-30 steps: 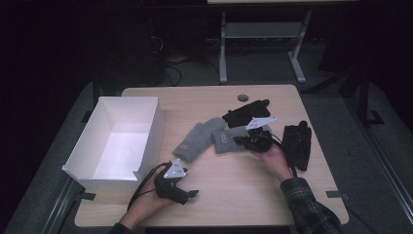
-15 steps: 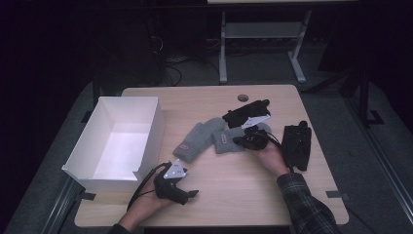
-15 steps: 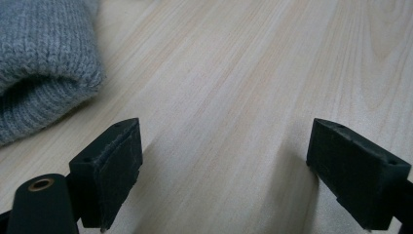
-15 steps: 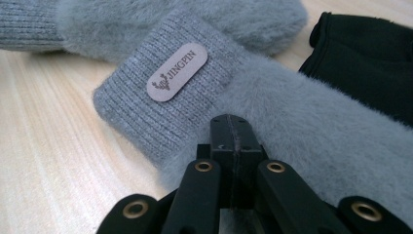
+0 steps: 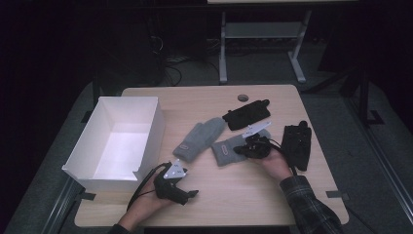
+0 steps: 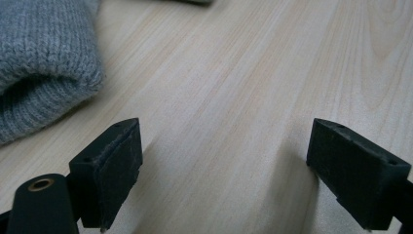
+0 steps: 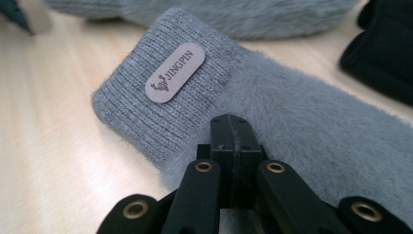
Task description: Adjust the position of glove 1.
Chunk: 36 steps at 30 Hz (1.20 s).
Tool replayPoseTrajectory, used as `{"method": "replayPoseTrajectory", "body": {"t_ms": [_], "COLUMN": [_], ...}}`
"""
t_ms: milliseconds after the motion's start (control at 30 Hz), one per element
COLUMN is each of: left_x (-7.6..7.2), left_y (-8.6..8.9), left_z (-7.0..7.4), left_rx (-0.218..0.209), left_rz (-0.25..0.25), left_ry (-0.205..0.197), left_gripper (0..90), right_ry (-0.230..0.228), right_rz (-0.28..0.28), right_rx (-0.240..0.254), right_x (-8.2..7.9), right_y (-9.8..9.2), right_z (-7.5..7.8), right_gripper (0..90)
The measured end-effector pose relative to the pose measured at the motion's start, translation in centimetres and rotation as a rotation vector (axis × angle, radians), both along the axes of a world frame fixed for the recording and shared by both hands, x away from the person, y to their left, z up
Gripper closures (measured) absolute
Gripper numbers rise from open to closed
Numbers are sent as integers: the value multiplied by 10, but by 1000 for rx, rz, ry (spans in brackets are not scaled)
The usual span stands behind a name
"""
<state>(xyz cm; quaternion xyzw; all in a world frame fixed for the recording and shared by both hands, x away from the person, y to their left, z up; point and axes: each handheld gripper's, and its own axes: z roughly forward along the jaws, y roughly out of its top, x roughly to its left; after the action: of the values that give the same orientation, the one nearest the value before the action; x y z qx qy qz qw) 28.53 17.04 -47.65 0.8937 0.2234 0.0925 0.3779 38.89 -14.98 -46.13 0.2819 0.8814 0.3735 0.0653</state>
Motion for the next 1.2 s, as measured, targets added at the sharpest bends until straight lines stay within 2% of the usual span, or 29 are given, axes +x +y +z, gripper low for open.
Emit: {"method": "replayPoseTrajectory", "body": {"t_ms": [200,233,300,400,433,500,667,800,833,900,967,1000,1033,1100,1200], "left_x": [0,0,0,0,0,0,0,0,0,0,0,0,0,0,1], "left_y": [0,0,0,0,0,0,0,0,0,0,0,0,0,0,0], "left_z": [0,0,0,0,0,0,0,0,0,0,0,0,0,0,0], "left_rx": [0,1,0,0,0,0,1,3,2,3,3,2,2,2,5], "left_rz": [1,0,1,1,1,1,0,-2,-1,-2,-2,-1,-1,-1,-4], "left_ry": [0,0,1,1,1,1,0,-2,-1,-3,-2,-2,-2,-2,-6], "left_gripper": [123,124,123,124,123,123,123,123,123,123,123,124,123,124,124], "right_ry": [9,14,15,29,49,43,66,66,49,39,11,-1,-1,-31,-37], "right_rz": [41,59,73,87,98,107,132,169,177,175,155,116,116,65,8], "right_rx": [-11,-17,-26,-19,-10,-16,-10,-20,-26,-25,-3,25,25,31,33], "right_x": [-16,-24,-29,-36,-43,-45,-63,-76,-78,-80,-81,-79,-79,-74,-65], "right_y": [4,6,6,6,5,4,3,4,4,3,-3,-10,-10,-21,-36], "right_z": [2,3,4,4,5,4,6,8,9,11,18,24,24,28,29], "right_gripper": [900,900,900,900,900,900,900,900,900,900,900,900,900,900,900]}}
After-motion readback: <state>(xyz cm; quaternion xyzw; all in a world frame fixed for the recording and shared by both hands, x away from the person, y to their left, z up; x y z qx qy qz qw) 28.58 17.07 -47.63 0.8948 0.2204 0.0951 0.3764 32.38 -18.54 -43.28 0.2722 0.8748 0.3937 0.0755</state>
